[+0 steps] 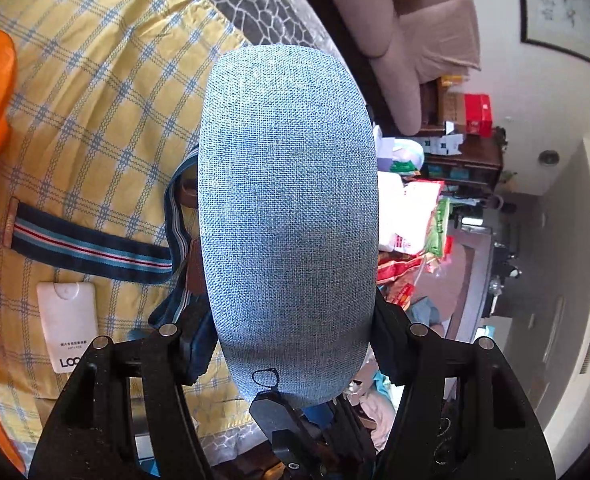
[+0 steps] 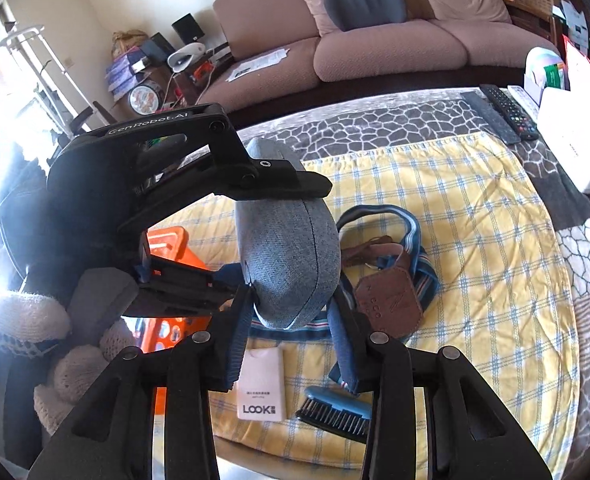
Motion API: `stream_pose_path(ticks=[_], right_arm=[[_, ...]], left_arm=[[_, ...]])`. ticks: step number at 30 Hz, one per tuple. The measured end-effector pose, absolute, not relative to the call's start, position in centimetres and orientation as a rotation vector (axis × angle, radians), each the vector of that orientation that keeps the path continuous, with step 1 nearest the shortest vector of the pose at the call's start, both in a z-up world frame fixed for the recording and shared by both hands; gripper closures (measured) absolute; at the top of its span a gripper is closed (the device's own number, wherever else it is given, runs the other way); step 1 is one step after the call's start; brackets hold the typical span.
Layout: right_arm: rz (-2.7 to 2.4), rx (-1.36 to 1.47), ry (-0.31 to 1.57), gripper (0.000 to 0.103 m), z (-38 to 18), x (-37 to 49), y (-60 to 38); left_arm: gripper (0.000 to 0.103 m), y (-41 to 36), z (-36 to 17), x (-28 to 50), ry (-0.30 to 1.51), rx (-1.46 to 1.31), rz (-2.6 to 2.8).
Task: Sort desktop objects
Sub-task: 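Lift the glasses case with the right tool and carry it to the basket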
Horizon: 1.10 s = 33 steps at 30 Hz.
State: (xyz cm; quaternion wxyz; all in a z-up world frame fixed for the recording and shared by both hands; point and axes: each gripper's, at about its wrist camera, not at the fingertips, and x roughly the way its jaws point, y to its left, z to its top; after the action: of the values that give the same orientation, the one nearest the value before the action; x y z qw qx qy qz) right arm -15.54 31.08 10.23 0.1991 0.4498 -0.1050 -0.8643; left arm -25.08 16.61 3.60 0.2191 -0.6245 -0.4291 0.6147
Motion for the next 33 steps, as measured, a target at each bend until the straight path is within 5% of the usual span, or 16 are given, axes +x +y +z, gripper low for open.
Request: stream_pose_path(ticks=[13,33], right_arm=[[-2.293,1.159,-0.224,0.066,14.3,-10.9,22.0],[-1.912,1.210,-0.165,0.067,7.9,-6.8,5.8]], left_arm=[[0.041,3.1,8.0,-19.5,-1.286,-1.618,1.827],[0.041,-13.5,2.0,-12.8,-1.501,-1.637,1.922]])
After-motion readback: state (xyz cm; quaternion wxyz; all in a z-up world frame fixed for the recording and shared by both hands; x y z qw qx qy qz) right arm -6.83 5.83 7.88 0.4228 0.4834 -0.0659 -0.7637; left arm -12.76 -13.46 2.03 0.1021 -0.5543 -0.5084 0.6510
